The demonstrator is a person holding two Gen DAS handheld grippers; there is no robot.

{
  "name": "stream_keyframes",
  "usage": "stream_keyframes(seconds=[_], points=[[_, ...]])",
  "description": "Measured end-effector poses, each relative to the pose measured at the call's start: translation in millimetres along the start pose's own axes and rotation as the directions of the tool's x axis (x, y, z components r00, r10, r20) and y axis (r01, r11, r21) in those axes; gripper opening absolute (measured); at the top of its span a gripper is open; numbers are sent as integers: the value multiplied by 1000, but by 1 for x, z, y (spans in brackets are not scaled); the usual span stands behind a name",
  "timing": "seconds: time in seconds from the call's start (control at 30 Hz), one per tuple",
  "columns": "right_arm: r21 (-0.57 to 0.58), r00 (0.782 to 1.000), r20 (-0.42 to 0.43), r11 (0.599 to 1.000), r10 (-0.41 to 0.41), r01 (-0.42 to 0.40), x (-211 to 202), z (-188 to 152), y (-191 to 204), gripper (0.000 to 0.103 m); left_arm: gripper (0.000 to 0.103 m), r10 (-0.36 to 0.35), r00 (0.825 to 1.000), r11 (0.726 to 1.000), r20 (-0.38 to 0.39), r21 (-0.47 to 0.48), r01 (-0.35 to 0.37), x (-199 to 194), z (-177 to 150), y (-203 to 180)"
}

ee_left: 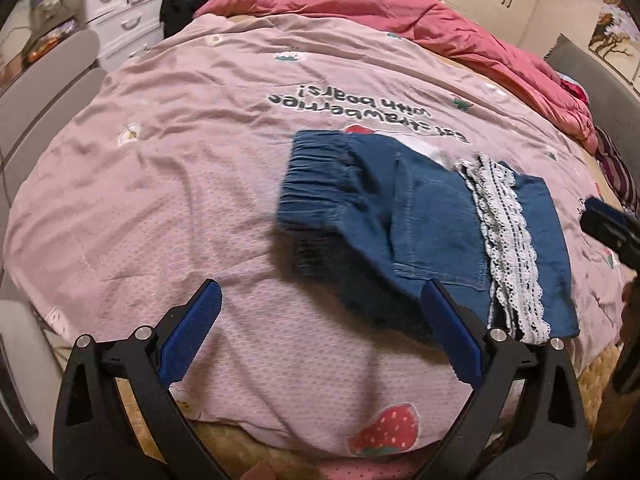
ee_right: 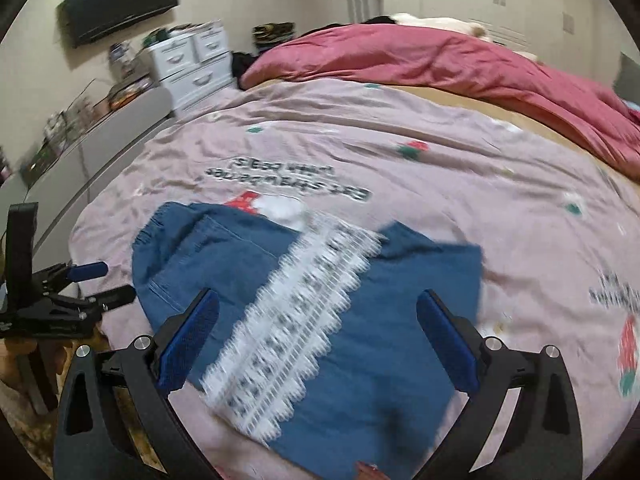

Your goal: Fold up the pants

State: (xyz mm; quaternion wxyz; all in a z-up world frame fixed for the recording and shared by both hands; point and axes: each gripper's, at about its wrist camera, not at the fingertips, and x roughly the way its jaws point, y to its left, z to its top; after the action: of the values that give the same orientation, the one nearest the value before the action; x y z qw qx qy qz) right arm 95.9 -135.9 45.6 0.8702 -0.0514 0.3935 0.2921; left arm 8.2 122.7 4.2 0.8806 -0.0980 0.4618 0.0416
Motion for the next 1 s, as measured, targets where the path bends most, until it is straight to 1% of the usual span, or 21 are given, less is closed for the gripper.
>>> stream_keyframes(seconds=[0.27, 0.33, 0.4, 0.53, 0.57, 0.6, 0.63, 0.67, 0.7, 0.73, 0.77, 0.8, 0.83, 0.9, 0.93, 1.0], points=[[-91, 993, -86, 991, 86, -94, 46, 39, 33, 99, 94, -17, 1000, 999, 0, -27, 17, 1, 0, 12], [-124, 990, -106, 986, 95, -108, 57, 47, 44, 99, 94, -35, 999, 998, -1, -47, 35, 3, -1, 16], [-153, 984, -128, 978, 122, -141, 68, 55, 55, 99, 94, -68, 998, 994, 0, -84, 68, 5, -3, 20], [-191, 972, -176, 963, 156, -189, 87, 64, 71, 99, 94, -109, 994, 988, 3, -112, 109, 8, -8, 21], [-200, 970, -185, 960, 158, -195, 91, 67, 75, 99, 91, -124, 992, 985, 2, -118, 124, 10, -8, 21], [-209, 967, -196, 956, 164, -204, 96, 69, 79, 99, 82, -137, 991, 983, 4, -125, 137, 10, -9, 21], [-216, 961, -212, 951, 177, -222, 101, 72, 84, 99, 78, -157, 988, 978, 3, -135, 156, 11, -9, 21], [-223, 956, -229, 946, 186, -237, 105, 75, 88, 99, 72, -197, 980, 969, 6, -153, 196, 12, -10, 21], [-228, 951, -239, 941, 194, -249, 107, 77, 91, 99, 68, -234, 972, 957, 9, -173, 232, 15, -10, 21], [-237, 946, -252, 934, 205, -266, 111, 79, 96, 99, 65, -254, 967, 950, 6, -186, 251, 17, -10, 21], [-252, 941, -264, 927, 211, -278, 115, 81, 101, 99, 57, -298, 955, 933, 1, -213, 291, 21, -11, 21], [-265, 936, -276, 919, 217, -291, 117, 82, 106, 99, 53, -328, 945, 920, -2, -229, 319, 24, -11, 20], [-277, 928, -294, 909, 229, -312, 121, 84, 112, 99, 53, -344, 939, 913, -9, -236, 333, 28, -11, 18], [-294, 919, -321, 898, 231, -328, 130, 86, 120, 99, 44, -346, 938, 917, -19, -220, 334, 33, -12, 13], [-299, 910, -340, 890, 237, -344, 136, 87, 124, 99, 43, -346, 938, 919, -30, -210, 333, 38, -13, 10], [-307, 904, -360, 885, 232, -350, 147, 89, 131, 98, 42, -351, 935, 916, -42, -224, 334, 46, -15, 9]])
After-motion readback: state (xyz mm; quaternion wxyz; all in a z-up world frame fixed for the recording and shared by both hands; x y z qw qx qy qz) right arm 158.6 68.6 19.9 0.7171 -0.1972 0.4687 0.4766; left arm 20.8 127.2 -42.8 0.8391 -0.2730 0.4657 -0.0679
